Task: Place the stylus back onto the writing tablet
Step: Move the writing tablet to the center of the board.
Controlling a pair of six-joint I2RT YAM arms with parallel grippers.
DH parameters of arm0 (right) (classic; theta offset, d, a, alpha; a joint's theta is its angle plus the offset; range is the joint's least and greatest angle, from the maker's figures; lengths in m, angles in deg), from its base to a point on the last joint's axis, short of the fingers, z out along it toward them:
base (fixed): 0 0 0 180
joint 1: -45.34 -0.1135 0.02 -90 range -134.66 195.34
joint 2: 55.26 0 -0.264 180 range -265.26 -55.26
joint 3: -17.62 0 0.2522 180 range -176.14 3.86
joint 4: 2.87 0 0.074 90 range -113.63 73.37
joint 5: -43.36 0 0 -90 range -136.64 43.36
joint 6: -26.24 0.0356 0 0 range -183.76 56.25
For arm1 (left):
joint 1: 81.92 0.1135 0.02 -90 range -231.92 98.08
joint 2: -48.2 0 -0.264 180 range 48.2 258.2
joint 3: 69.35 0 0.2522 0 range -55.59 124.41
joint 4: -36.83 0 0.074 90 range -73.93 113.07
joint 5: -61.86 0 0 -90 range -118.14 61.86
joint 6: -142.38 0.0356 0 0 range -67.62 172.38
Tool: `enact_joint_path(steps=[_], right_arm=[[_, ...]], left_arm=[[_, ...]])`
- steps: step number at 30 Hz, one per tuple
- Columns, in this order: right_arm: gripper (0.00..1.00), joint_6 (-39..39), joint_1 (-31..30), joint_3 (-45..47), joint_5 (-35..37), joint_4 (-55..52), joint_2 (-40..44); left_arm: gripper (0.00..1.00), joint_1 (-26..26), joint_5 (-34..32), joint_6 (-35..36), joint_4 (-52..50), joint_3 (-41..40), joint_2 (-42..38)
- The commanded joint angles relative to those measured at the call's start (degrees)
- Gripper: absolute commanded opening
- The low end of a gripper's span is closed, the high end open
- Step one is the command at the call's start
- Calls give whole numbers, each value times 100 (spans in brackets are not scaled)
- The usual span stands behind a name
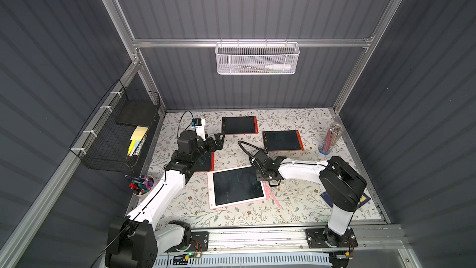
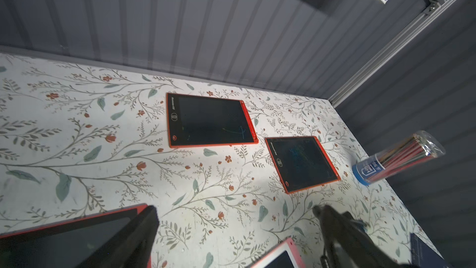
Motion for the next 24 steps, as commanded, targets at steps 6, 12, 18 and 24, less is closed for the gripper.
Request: enact_joint_path(steps=[6, 12, 18, 24], right_arm=[[12, -218, 589, -309, -237, -328, -573], [11, 45, 820, -372, -205, -442, -669], [11, 148, 843, -264, -239, -435, -557], [14, -63, 834, -231, -335, -284, -452]], left_arm=[[99, -416, 161, -278, 319, -195, -40], [99, -788, 1, -407, 527, -253, 162], [99, -897, 22, -362, 528, -293, 347], [99, -915, 113, -313, 580, -285, 469]])
